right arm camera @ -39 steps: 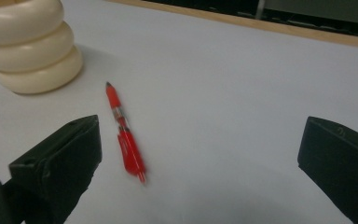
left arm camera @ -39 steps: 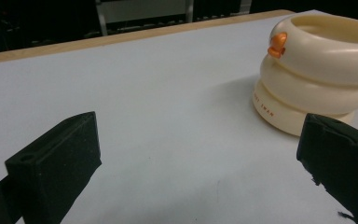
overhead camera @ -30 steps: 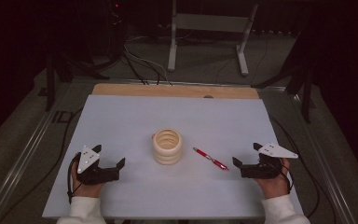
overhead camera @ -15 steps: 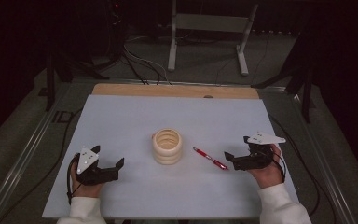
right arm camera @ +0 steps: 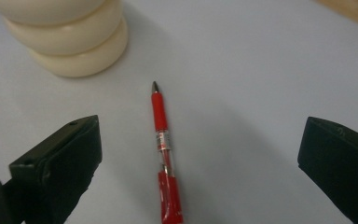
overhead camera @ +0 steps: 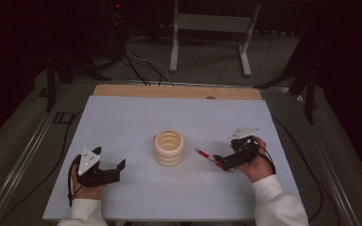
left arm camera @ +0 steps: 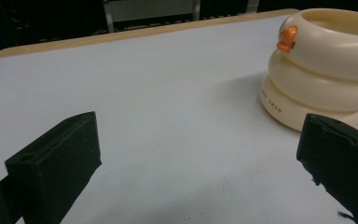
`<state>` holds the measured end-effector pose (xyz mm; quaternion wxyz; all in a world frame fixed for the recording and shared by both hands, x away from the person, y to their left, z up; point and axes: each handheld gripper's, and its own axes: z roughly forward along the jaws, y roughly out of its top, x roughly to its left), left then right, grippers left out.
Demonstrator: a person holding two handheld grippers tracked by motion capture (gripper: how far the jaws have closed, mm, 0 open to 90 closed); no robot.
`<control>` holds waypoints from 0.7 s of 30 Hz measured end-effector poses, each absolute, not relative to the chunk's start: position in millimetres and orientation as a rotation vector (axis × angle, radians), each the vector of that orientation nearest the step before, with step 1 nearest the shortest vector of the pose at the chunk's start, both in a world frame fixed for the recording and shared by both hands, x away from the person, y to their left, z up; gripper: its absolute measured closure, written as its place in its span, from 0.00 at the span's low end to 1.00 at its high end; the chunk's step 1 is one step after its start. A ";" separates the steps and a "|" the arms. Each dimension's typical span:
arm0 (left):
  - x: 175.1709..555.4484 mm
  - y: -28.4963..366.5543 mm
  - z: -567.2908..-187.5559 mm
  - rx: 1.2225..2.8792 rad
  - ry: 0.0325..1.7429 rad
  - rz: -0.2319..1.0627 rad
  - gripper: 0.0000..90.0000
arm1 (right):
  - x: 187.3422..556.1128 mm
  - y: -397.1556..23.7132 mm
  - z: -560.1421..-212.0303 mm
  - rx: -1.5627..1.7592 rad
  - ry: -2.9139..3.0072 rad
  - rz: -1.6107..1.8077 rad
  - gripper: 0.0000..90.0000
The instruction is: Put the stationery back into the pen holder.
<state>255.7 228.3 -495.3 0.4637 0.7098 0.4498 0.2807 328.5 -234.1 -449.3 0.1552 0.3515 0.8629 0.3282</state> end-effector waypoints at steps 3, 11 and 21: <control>255.8 228.3 -495.4 1.743 1.106 0.689 0.00 | 333.4 -225.6 -451.8 0.992 2.511 0.895 0.00; 256.2 228.3 -495.9 1.747 1.105 0.687 0.00 | 344.6 -210.5 -457.3 0.971 2.605 0.798 0.01; 256.5 228.0 -496.4 1.752 1.104 0.686 0.00 | 356.3 -200.0 -472.8 0.968 2.695 0.698 0.20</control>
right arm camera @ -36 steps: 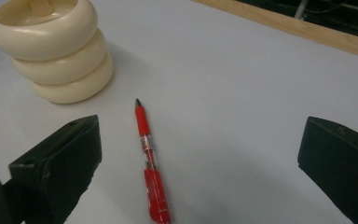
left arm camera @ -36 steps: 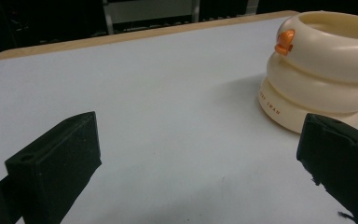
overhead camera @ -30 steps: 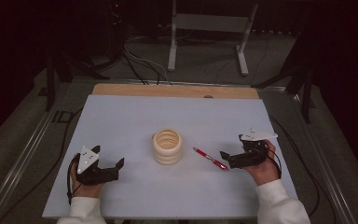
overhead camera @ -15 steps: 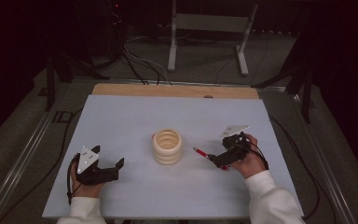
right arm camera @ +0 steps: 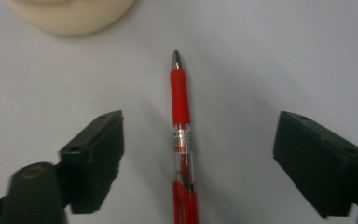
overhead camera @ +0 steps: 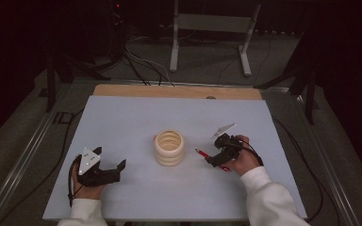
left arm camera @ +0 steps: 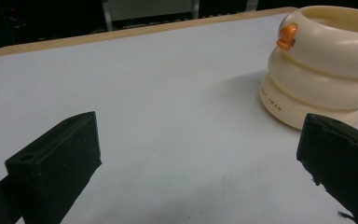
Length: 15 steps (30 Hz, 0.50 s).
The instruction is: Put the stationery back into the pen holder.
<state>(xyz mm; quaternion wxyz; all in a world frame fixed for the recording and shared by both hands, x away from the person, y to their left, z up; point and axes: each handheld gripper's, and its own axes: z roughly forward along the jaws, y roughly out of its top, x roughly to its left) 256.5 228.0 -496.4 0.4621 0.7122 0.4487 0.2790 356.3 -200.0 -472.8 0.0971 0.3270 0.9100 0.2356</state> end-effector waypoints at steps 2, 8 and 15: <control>256.7 227.8 -496.6 1.752 1.105 0.685 0.00 | 357.3 -198.5 -476.4 0.961 2.705 0.670 0.26; 256.7 227.4 -496.8 1.756 1.103 0.685 0.00 | 360.8 -195.2 -486.1 0.966 2.721 0.611 0.47; 256.7 227.0 -497.2 1.758 1.105 0.685 0.00 | 363.7 -192.7 -491.5 0.959 2.749 0.613 0.70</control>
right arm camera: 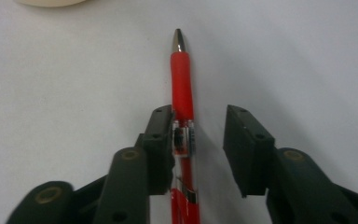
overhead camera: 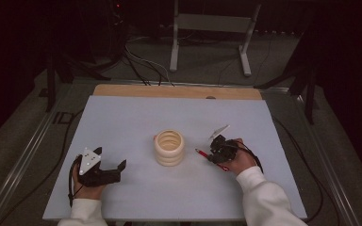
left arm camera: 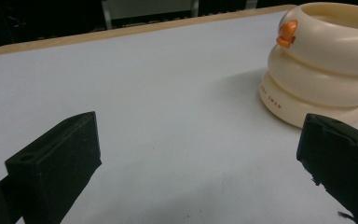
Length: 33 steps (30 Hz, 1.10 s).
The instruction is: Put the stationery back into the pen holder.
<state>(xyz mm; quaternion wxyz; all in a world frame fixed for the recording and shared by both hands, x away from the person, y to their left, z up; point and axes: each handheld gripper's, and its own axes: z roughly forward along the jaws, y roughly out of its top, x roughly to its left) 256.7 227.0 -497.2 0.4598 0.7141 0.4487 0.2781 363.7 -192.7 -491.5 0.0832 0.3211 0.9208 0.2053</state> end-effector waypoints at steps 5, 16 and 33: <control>256.8 226.6 -497.4 1.763 1.104 0.684 0.00 | 365.6 -188.1 -495.5 0.944 2.769 0.603 0.77; 257.6 224.8 -498.5 1.773 1.102 0.683 0.00 | 371.2 -182.9 -496.2 0.957 2.783 0.586 0.88; 257.6 225.2 -498.8 1.772 1.106 0.684 0.00 | 362.8 -192.6 -476.5 0.980 2.689 0.760 0.89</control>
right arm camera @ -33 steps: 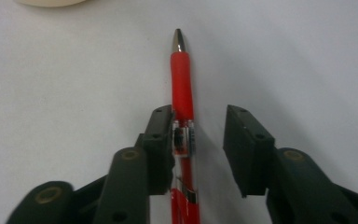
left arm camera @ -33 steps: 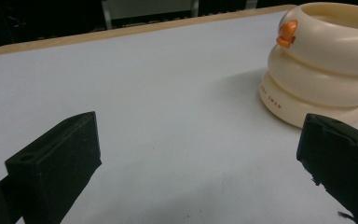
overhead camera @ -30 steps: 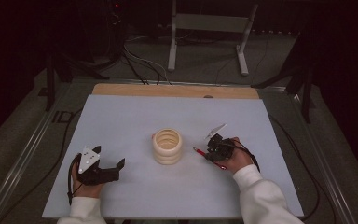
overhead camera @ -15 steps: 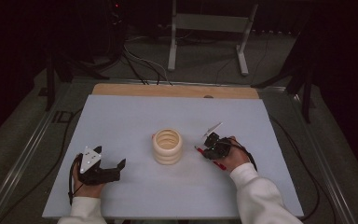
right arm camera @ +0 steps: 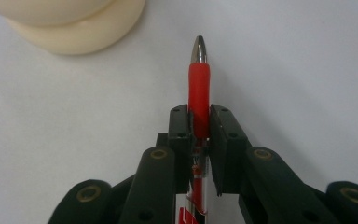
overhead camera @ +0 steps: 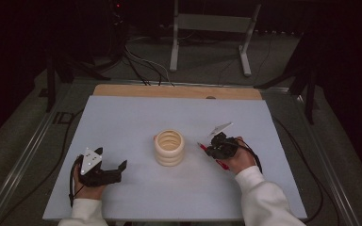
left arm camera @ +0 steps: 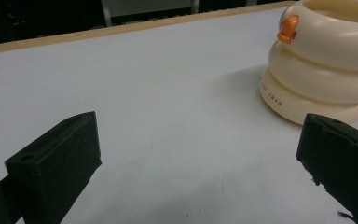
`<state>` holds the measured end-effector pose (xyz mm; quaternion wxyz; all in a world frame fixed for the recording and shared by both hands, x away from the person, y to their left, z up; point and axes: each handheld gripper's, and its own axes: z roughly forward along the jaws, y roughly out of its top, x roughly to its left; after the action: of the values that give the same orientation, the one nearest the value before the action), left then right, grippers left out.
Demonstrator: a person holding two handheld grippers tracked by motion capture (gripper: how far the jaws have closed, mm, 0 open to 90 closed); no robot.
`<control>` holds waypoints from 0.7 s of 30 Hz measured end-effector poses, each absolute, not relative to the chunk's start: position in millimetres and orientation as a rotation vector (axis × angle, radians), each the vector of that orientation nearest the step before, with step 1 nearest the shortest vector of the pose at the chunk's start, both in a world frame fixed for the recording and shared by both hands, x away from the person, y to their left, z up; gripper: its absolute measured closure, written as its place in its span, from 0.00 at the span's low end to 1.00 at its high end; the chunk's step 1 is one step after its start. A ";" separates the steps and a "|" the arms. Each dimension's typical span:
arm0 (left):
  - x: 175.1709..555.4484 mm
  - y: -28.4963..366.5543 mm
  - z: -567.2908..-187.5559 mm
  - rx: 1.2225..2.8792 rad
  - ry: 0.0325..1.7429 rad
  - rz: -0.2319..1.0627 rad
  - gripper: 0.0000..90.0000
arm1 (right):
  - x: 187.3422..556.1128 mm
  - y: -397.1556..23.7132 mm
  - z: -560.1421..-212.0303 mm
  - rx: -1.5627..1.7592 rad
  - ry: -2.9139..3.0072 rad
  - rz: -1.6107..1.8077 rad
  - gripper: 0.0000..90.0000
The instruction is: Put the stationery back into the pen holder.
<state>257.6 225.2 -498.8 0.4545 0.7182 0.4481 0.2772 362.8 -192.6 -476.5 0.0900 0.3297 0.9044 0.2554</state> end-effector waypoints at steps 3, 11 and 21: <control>257.7 225.2 -498.9 1.772 1.105 0.684 0.00 | 362.5 -194.3 -474.7 0.983 2.679 0.779 0.89; 258.1 225.0 -499.4 1.773 1.107 0.683 0.00 | 361.3 -200.0 -465.6 1.004 2.624 0.879 0.89; 258.8 224.6 -500.1 1.774 1.108 0.678 0.00 | 360.5 -205.6 -455.4 1.019 2.549 0.988 0.89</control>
<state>258.8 224.6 -500.1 0.4541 0.7189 0.4489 0.2749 360.5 -205.6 -455.4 0.1118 0.3472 0.8682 0.3365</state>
